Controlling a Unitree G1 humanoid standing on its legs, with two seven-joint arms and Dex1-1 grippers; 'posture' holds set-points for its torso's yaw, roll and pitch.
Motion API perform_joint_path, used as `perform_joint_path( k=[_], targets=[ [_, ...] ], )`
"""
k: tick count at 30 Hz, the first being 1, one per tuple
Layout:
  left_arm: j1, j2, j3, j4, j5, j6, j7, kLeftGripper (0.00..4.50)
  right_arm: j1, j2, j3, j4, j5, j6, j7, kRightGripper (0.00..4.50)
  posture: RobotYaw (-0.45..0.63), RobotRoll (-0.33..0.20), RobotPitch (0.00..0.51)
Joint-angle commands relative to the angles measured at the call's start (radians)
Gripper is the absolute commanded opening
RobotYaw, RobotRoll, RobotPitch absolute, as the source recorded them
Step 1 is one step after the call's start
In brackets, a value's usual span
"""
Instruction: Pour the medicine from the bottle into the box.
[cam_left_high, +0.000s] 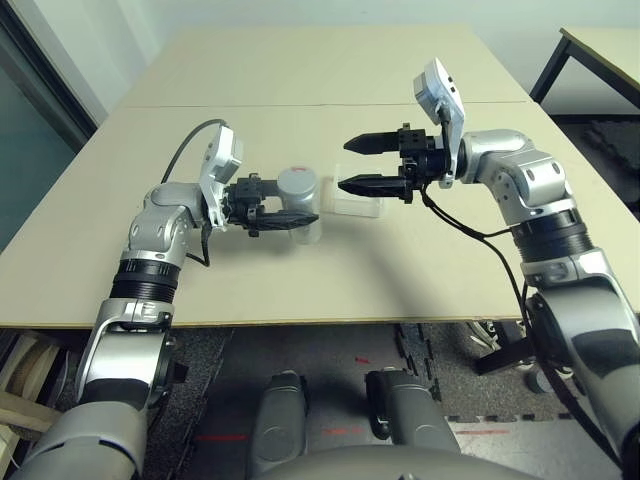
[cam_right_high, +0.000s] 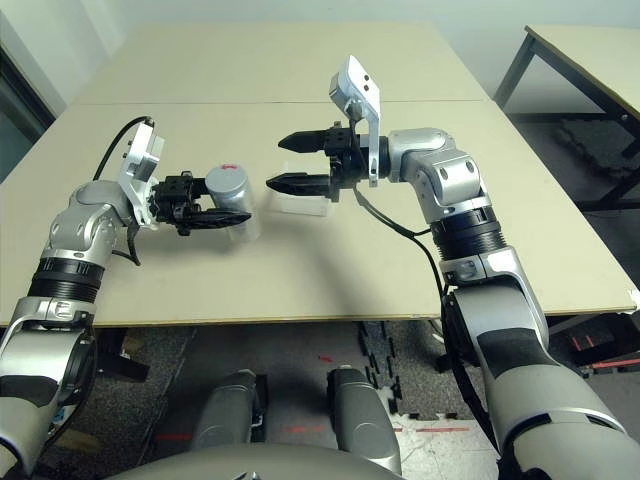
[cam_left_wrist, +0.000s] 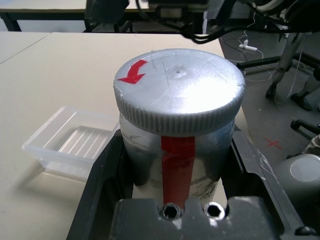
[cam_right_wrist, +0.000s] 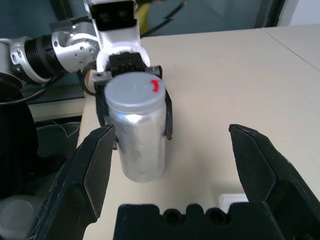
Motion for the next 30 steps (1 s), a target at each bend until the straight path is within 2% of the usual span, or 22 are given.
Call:
perform_joint_path(
  k=[1, 9, 30],
  targets=[
    [-0.022, -0.001, 0.004, 0.02, 0.008, -0.022, 0.009, 2.55, -0.018, 0.028, 0.0, -0.049, 0.008, 0.027, -0.037, 4.5, 0.01, 0.0, 0.056],
    [-0.031, -0.007, 0.004, 0.034, 0.005, -0.029, 0.016, 2.55, -0.029, 0.094, 0.048, -0.094, -0.013, 0.062, -0.074, 4.5, 0.01, 0.0, 0.057],
    [-0.047, -0.03, -0.004, 0.019, 0.002, -0.024, 0.013, 2.55, -0.081, 0.213, 0.093, 0.054, -0.094, -0.074, -0.103, 4.5, 0.02, 0.0, 0.053]
  ],
)
